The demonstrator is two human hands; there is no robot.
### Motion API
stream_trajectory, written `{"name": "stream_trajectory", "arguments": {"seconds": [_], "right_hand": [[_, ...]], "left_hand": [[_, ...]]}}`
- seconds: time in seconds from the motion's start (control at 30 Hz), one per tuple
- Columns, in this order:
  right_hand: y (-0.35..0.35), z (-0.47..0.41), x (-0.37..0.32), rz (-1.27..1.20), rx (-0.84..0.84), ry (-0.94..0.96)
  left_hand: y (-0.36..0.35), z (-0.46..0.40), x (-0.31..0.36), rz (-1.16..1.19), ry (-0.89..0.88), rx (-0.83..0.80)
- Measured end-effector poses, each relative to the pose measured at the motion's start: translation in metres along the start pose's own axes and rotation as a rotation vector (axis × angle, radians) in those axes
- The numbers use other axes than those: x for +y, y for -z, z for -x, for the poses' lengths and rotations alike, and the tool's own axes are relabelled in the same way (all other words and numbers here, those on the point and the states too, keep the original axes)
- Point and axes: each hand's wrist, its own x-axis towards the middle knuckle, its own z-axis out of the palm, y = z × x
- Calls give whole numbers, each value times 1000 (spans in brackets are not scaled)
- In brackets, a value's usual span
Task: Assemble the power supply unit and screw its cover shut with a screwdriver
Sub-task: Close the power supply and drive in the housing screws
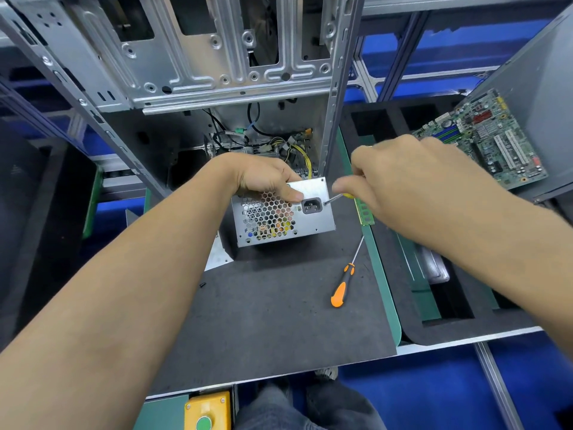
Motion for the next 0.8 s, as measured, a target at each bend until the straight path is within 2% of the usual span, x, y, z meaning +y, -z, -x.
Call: {"name": "stream_trajectory", "arguments": {"seconds": [0.07,0.13,0.2,0.3,0.33,0.4,0.47,0.53,0.63,0.67,0.77,0.8], "right_hand": [[0,1,1,-185,-27,100],[-1,0,1,-239,-55,153],[-3,-3,0,-166,3,90],[-4,-5,0,69,43,-18],[-5,-5,2,49,45,-12],[-1,-3,5,-172,18,55],[-2,-3,5,-283,10,134],[-5,-4,3,-235,32,110],[-4,-8,-1,-22,46,-5],[-2,-9,-1,-35,43,-17],[-1,-9,2,-338,58,106],[-2,-11,4,-371,46,133]], "left_hand": [[1,-1,-1,24,4,-4],[1,-2,-1,23,5,3],[1,-3,-1,14,7,5],[2,-2,0,27,13,8],[2,-2,0,23,14,11],[1,-2,0,-14,10,26],[2,-2,1,-32,7,49],[2,-1,3,-41,3,55],[2,0,7,-46,14,54],[1,1,8,-47,20,58],[-1,2,10,-53,24,80],[-2,3,10,-52,25,89]]}}
